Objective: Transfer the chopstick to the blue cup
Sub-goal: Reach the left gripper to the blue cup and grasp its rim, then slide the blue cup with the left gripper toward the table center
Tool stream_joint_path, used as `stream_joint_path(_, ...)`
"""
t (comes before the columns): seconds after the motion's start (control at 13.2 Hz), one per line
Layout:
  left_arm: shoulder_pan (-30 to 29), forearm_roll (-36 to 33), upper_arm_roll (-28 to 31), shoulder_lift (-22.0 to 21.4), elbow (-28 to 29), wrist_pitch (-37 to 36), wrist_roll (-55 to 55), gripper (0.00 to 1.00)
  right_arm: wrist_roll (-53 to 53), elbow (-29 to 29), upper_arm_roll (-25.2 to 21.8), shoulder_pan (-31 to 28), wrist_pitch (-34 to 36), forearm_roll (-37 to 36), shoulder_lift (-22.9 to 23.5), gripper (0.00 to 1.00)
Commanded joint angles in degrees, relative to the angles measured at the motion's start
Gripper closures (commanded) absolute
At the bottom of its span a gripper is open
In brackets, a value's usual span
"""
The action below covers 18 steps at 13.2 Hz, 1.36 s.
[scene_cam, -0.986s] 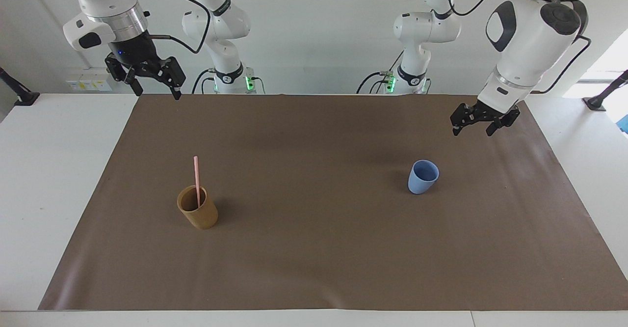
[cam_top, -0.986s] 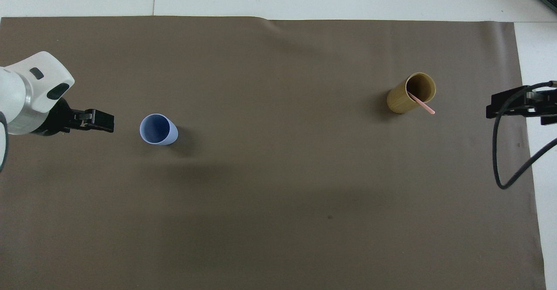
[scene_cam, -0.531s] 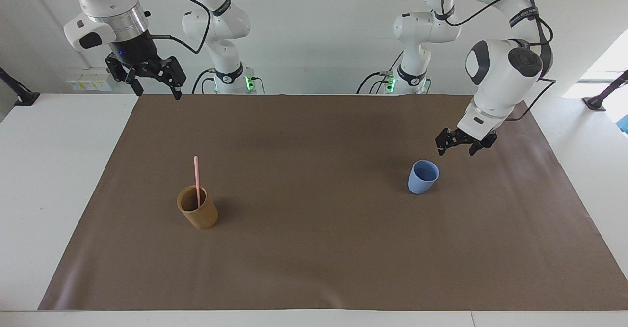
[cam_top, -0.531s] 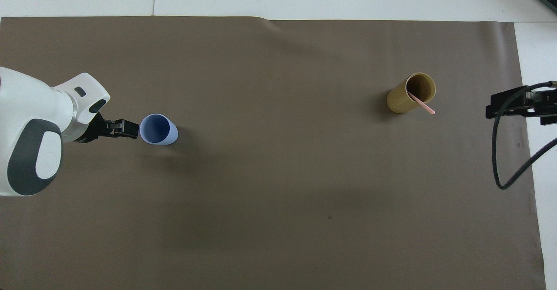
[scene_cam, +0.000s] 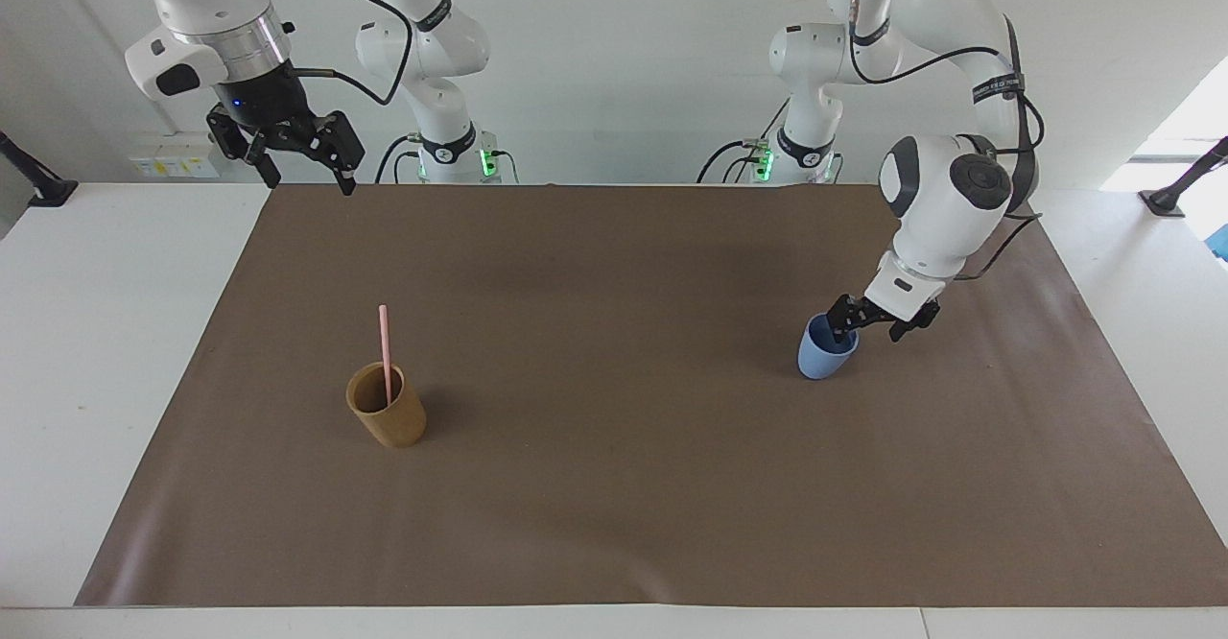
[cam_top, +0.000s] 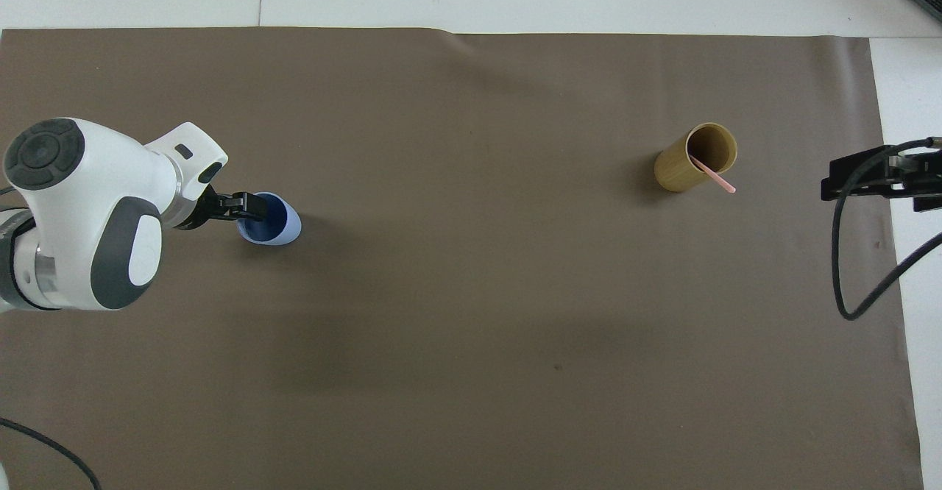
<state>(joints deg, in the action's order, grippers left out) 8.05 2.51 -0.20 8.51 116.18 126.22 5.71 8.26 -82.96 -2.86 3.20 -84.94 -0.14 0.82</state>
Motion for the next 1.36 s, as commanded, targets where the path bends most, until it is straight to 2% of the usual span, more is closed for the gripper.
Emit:
stream_joint_path(0.0,1.4,0.8,0.7,-1.2,2.3,1.8,2.0,0.0,-0.8,-0.2,0.4,-0.3,0.1,-0.1,-0.1,0.0)
stream_joint_path(0.08,1.5,0.9,0.7,-1.3,2.3,1.8,2.8,0.06,-0.7,-0.3,0.4,-0.3,0.1,-0.1,-0.2,0.0)
stream_joint_path(0.3,1.4,0.9,0.7,-1.4,2.6,2.0,2.9,0.07,-0.7,-1.1,0.3,-0.3,0.0,-0.1,-0.7,0.0)
stream_joint_path(0.38,1.4,0.9,0.7,-1.5,2.7,1.9,3.0,0.33,-0.6,-1.2,0.3,-0.3,0.0,-0.1,-0.7,0.0)
stream_joint_path(0.45,1.4,1.0,0.7,-1.6,2.7,1.7,3.1,0.69,-0.7,-1.2,0.4,-0.3,0.0,0.0,-0.7,0.0)
stream_joint_path(0.53,1.4,1.0,0.7,-1.6,2.7,1.7,3.3,0.97,-0.6,-1.7,0.3,-0.4,0.1,0.0,-0.9,0.0)
stream_joint_path(0.61,1.4,1.0,0.7,-1.6,2.7,1.7,3.3,1.0,-0.6,-2.1,0.3,-0.5,-0.3,0.0,-1.3,0.0)
stream_joint_path(0.99,1.4,1.5,0.8,-0.7,0.5,1.0,2.7,1.0,-0.3,-2.2,0.3,-0.4,-0.5,0.0,-1.3,0.0)
stream_joint_path(1.14,1.5,1.1,0.7,-0.7,-3.7,-0.5,3.3,1.0,-0.2,-2.2,0.3,-0.4,-0.5,0.0,-1.3,0.0)
stream_joint_path(1.29,2.0,-0.2,0.6,-0.4,-13.4,-11.3,3.5,1.0,0.4,-2.2,0.3,-0.4,-0.5,0.0,-1.3,0.0)
